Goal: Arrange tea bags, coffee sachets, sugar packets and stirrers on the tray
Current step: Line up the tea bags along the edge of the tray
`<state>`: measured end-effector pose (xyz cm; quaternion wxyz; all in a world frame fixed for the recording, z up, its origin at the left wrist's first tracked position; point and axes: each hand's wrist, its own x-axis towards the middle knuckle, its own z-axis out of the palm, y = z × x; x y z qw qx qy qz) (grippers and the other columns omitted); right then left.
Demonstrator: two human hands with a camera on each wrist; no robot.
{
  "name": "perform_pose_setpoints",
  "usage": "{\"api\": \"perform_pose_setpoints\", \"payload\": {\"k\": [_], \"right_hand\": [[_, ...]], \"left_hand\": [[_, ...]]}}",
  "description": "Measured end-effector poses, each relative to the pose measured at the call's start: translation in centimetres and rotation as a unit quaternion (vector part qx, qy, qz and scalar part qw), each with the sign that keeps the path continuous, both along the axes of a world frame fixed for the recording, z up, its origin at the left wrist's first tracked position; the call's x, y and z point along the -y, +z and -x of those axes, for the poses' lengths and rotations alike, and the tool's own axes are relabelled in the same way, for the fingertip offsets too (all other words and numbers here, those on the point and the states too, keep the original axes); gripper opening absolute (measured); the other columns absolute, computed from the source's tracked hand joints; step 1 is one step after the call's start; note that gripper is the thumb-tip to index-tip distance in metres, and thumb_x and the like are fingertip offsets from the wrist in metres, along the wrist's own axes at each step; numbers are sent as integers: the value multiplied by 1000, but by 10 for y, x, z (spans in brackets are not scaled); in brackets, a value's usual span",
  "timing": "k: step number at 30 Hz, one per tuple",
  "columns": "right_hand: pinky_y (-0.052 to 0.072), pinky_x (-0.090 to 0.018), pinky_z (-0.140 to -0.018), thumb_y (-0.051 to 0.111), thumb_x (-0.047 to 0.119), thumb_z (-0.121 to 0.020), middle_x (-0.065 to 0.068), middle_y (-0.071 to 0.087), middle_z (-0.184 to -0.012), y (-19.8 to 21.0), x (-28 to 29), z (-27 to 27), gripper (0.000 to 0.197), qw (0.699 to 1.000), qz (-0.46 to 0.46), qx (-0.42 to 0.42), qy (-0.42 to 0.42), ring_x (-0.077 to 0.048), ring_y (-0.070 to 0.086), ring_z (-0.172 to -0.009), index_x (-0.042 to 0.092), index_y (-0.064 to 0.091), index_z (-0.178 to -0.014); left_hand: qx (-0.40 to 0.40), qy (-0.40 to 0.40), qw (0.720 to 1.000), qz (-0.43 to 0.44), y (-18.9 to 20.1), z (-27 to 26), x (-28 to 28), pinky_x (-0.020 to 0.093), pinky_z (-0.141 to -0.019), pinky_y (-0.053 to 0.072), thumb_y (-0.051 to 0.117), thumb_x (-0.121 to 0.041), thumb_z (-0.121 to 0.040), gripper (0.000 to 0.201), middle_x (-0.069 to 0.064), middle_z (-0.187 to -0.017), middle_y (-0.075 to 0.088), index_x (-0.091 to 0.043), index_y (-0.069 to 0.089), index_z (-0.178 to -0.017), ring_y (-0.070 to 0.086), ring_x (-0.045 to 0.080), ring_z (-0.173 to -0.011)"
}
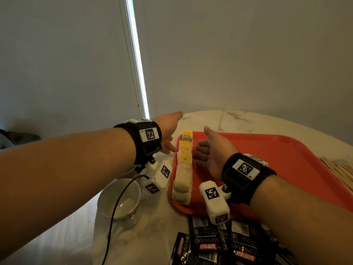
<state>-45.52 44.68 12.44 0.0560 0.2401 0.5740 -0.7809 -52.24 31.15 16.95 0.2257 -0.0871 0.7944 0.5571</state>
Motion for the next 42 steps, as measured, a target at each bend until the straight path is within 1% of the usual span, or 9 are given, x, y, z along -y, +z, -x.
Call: {"api": "perform_pose_setpoints", "payload": {"k": [6,12,18,23,25,29,36,38,42], "right_hand": [[55,-41,-76,56,60,-96,-12,66,-120,-10,3,-20,59,1000,7,6,7,-25,67,-104,7,58,-124],[57,-42,-84,53,55,-100,-12,73,-107,-7,12,-34,51,1000,23,4,20,-26,71,-101,6,61,-110],[53,-41,-79,59,61,-93,-12,60,-133,-7,9,-45,68,1000,7,12,-1,-25,62,-112,8,53,-136],[56,-41,-83,56,60,-95,-12,71,-115,-8,14,-55,60,999,20,1,41,-26,69,-105,6,61,-120],[56,-42,-85,57,61,-94,-12,72,-116,-6,16,-59,62,999,20,-3,48,-26,69,-107,7,60,-124],[55,-39,-77,57,61,-94,-10,68,-119,-3,16,-65,60,999,8,1,31,-24,68,-106,8,58,-123],[55,-47,-96,56,57,-97,-18,73,-117,-7,21,-73,53,999,21,4,47,-32,70,-111,7,65,-112],[57,-45,-93,56,57,-97,-19,71,-120,-5,21,-76,53,999,14,6,41,-31,70,-112,7,62,-112],[54,-38,-72,56,58,-96,-13,70,-112,-5,20,-82,58,999,-7,21,41,-24,70,-96,6,59,-120]], "left_hand": [[29,-25,999,-12,0,-16,5,60,-101,50,49,-71,-99,91,28,-162,35,-17,20,-166,58,58,-125],[5,-33,999,2,2,-27,-4,62,-103,52,48,-68,-101,85,27,-162,35,-21,19,-166,60,56,-121],[15,-44,999,27,7,-38,4,63,-102,51,48,-70,-100,85,29,-162,35,-24,19,-166,60,58,-119],[38,-60,997,42,8,-51,3,65,-108,47,47,-70,-100,87,29,-164,30,-23,17,-167,55,59,-127],[38,-60,997,43,8,-54,1,66,-108,47,48,-70,-100,88,30,-164,30,-22,15,-167,55,59,-127],[41,-63,996,45,9,-60,4,65,-107,48,47,-70,-100,86,28,-165,29,-26,15,-167,57,59,-125],[35,-71,995,65,11,-69,4,65,-107,48,45,-69,-101,84,28,-165,29,-28,13,-167,59,60,-122],[38,-72,994,69,12,-72,6,64,-106,49,45,-70,-101,86,28,-165,30,-26,14,-167,61,59,-119],[34,-79,993,82,10,-80,9,64,-101,53,45,-72,-100,86,28,-164,31,-28,15,-167,65,58,-114]]}}
